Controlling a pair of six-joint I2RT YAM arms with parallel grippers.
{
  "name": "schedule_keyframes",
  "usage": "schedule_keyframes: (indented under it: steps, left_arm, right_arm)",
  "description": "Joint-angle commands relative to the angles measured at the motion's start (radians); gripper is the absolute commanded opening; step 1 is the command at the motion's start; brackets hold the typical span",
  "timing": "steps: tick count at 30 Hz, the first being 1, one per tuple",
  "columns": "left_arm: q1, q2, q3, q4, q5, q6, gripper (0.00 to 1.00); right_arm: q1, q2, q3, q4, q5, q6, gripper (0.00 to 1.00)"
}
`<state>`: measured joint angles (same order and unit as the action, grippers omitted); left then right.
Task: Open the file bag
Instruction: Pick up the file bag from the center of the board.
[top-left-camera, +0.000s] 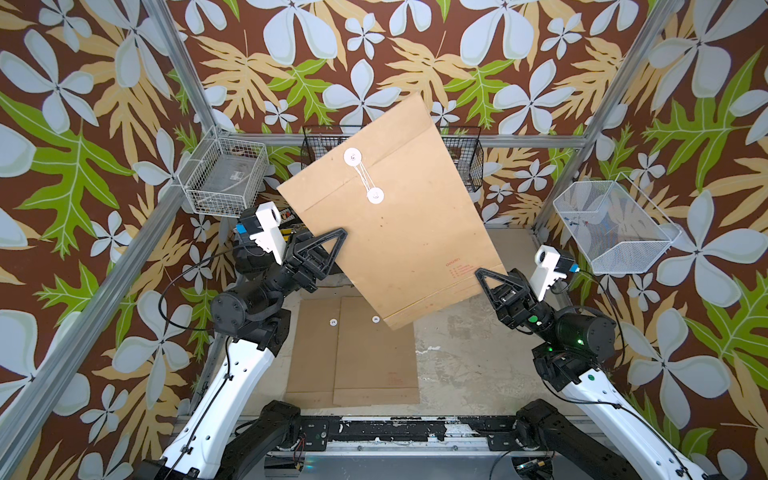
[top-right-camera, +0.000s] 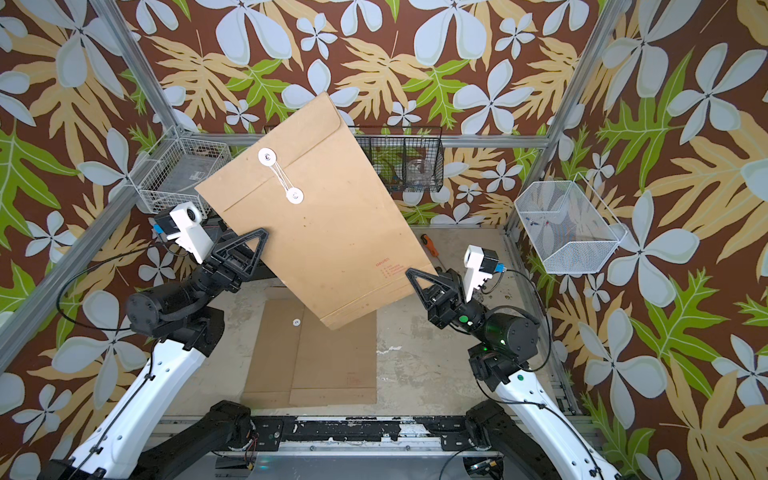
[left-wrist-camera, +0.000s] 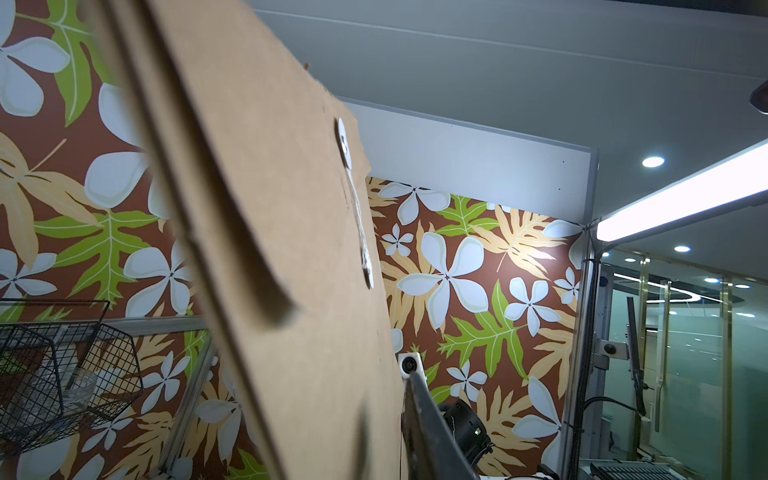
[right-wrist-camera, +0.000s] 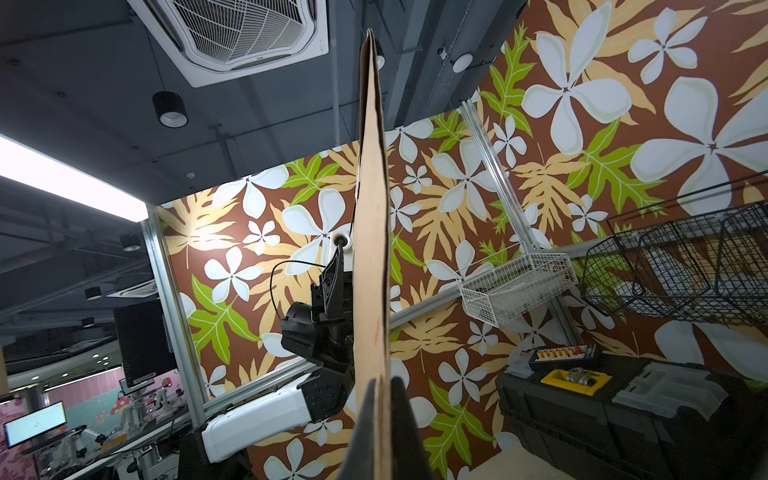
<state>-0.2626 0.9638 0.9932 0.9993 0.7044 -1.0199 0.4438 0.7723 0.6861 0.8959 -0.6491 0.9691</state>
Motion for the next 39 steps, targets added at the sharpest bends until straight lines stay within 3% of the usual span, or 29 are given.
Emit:
schedule_keyframes:
  steps: [1,9,13,15,17,19,21,25,30,34,39]
  left_arm:
    - [0.002,0.004,0.0,0.048,0.002,-0.024,0.22]
    - [0.002,0.01,0.002,0.041,-0.016,-0.017,0.12]
    - [0.003,0.0,0.007,-0.028,-0.023,0.024,0.03]
    - [0.003,-0.012,0.016,-0.118,-0.038,0.086,0.0]
    - [0.003,-0.024,0.036,-0.24,-0.046,0.171,0.0]
    - [0.003,-0.035,0.066,-0.374,-0.059,0.268,0.0]
    - [0.003,-0.044,0.106,-0.536,-0.083,0.376,0.0]
    - [0.002,-0.04,0.193,-0.853,-0.134,0.592,0.0]
    - [0.001,-0.028,0.252,-1.079,-0.184,0.75,0.0]
    - [-0.015,-0.033,0.272,-1.182,-0.227,0.832,0.0]
    - [-0.119,-0.022,0.291,-1.285,-0.346,0.928,0.0]
  right_arm:
    - [0.013,-0.001,-0.011,0.078,0.034,0.019,0.0]
    - [0.036,-0.002,-0.046,0.067,0.041,0.006,0.0]
    - [0.036,-0.032,-0.043,-0.04,0.052,-0.072,0.01]
    - [0.036,-0.058,-0.017,-0.184,0.094,-0.161,0.17]
    - [0.036,-0.087,0.022,-0.385,0.184,-0.266,0.38]
    - [0.036,-0.107,0.058,-0.553,0.285,-0.361,0.51]
    - [0.036,-0.117,0.096,-0.711,0.389,-0.452,0.54]
    - [0.037,-0.123,0.165,-0.908,0.526,-0.584,0.55]
    - [0.036,-0.112,0.218,-0.985,0.536,-0.662,0.51]
    - [0.036,-0.079,0.255,-0.983,0.439,-0.653,0.45]
    - [0.035,-0.038,0.244,-0.847,0.227,-0.527,0.39]
